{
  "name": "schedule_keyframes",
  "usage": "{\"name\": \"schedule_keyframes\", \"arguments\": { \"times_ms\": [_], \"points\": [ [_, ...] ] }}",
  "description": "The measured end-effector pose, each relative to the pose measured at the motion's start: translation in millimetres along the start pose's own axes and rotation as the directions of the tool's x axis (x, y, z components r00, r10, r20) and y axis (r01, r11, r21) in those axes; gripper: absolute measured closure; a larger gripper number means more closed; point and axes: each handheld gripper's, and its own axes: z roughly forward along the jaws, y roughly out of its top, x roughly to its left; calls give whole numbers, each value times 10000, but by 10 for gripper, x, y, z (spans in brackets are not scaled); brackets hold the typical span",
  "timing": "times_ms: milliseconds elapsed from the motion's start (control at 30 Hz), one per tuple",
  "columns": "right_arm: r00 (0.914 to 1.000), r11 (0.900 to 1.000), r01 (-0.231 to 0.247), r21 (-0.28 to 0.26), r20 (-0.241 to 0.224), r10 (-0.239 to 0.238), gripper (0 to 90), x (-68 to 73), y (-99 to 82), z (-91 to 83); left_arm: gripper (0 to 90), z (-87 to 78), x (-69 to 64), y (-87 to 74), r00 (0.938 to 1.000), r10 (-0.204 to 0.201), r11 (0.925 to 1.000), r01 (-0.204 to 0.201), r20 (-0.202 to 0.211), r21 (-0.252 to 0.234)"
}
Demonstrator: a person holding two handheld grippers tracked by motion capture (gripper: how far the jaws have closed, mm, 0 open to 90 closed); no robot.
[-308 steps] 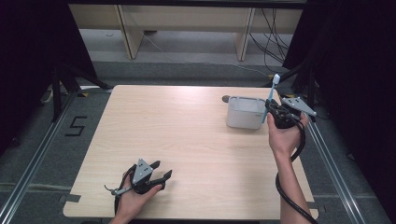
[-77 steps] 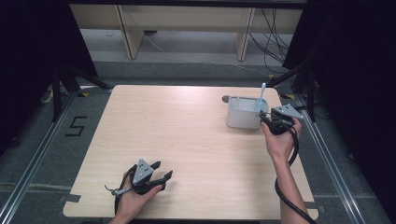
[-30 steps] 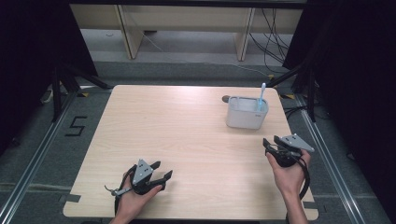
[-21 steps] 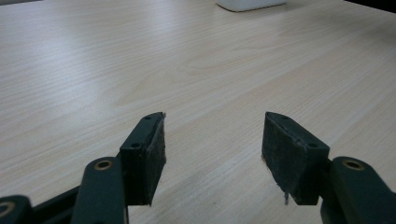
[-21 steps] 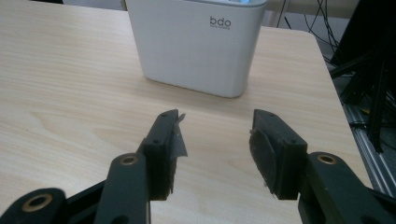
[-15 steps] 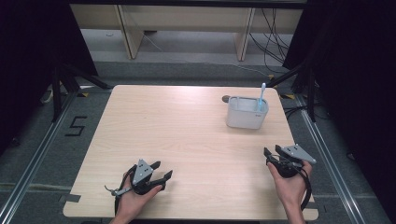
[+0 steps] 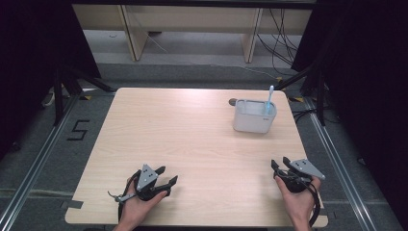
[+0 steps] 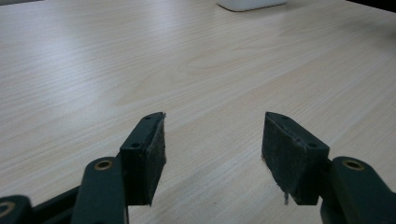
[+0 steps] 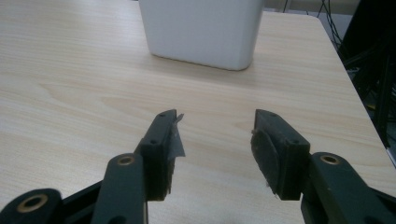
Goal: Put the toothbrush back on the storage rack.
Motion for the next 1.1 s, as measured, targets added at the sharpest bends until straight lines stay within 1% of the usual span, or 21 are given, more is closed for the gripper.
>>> {"name": "schedule_keyframes", "arguments": {
  "times_ms": [67, 100, 133, 167, 200, 267, 300, 367, 400, 433, 467, 533, 567, 600, 633, 733, 767, 867, 933, 1000, 1100],
  "points": [
    [9999, 9999, 94, -80, 82, -94, 508, -2, -28, 10, 392, 1, 0, -1, 10000, -8, 10000, 8, 8, -12],
    [9992, 9990, -407, 168, 0, 407, 508, 38, -38, -14, 392, 0, 0, 0, 10000, -8, 10000, 8, 5, -10],
    [9999, 9998, -126, -141, -111, 124, 508, 19, -55, 14, 391, 0, 2, 0, 10000, -9, 10000, 9, 5, -12],
    [9992, 9992, -386, 114, -64, 387, 507, 45, -70, -7, 392, 1, 4, -1, 10000, 0, 10000, 0, 5, -34],
    [9999, 9999, -159, 20, -28, 159, 506, 32, -84, 1, 391, -1, 5, -1, 10000, -9, 10000, 9, 8, -25],
    [9995, 9996, -240, -118, -222, 237, 507, 43, -114, 16, 392, -2, 7, 0, 10000, -5, 10000, 5, 15, -20],
    [9990, 9990, -440, 24, -98, 440, 507, 71, -125, -7, 392, -2, 7, -1, 10000, -11, 10000, 11, 7, -33],
    [10000, 9995, -8, -316, -99, 5, 507, 48, -144, 10, 392, -7, 3, -1, 10000, -48, 10000, 48, -64, -34],
    [9999, 9999, -51, -161, -152, 49, 506, 54, -152, 1, 392, -5, 7, -3, 10000, -31, 10000, 31, -26, -85],
    [9992, 9988, -296, -381, -265, 286, 507, 74, -163, 17, 392, -7, 8, -3, 10000, -67, 9999, 67, -4, -94],
    [10000, 9990, 6, -438, -74, -9, 506, 56, -167, 10, 392, -16, 7, 0, 10000, -61, 10000, 61, -72, -21],
    [9996, 9989, -175, -434, -245, 165, 507, 65, -181, 11, 392, -17, 9, -2, 10000, -58, 10000, 58, -79, -47],
    [9986, 9982, -505, -312, -160, 500, 507, 92, -187, -5, 392, -18, 8, -2, 10000, -50, 10000, 49, -84, -53],
    [10000, 9984, -42, -557, -62, 39, 506, 56, -188, 9, 392, -18, 7, -3, 10000, -53, 10000, 53, -68, -72],
    [9987, 9981, -496, -368, -133, 491, 506, 87, -196, -4, 393, -20, 7, -3, 10000, -23, 10000, 22, -85, -63],
    [9998, 9983, -10, -590, -175, -1, 505, 48, -200, 8, 393, -24, 9, -3, 10000, -4, 10000, 3, -83, -76],
    [9996, 9991, -252, -346, -146, 247, 504, 67, -199, -4, 393, -17, 13, -6, 10000, -25, 9999, 25, -22, -157],
    [9998, 9983, -192, -547, -76, 188, 503, 54, -200, -8, 393, -17, 13, -7, 10000, -64, 9998, 64, -30, -174],
    [9983, 9977, -565, -379, -128, 560, 503, 78, -204, -19, 393, -18, 12, -7, 10000, -85, 9998, 84, -39, -185],
    [9994, 9983, -316, -487, -176, 308, 501, 53, -206, -6, 393, -18, 13, -8, 9999, -104, 9997, 103, -38, -199],
    [9992, 9976, -378, -588, -115, 372, 501, 55, -212, 9, 393, -17, 15, -8, 9999, -117, 9997, 116, -35, -200]
  ]
}}
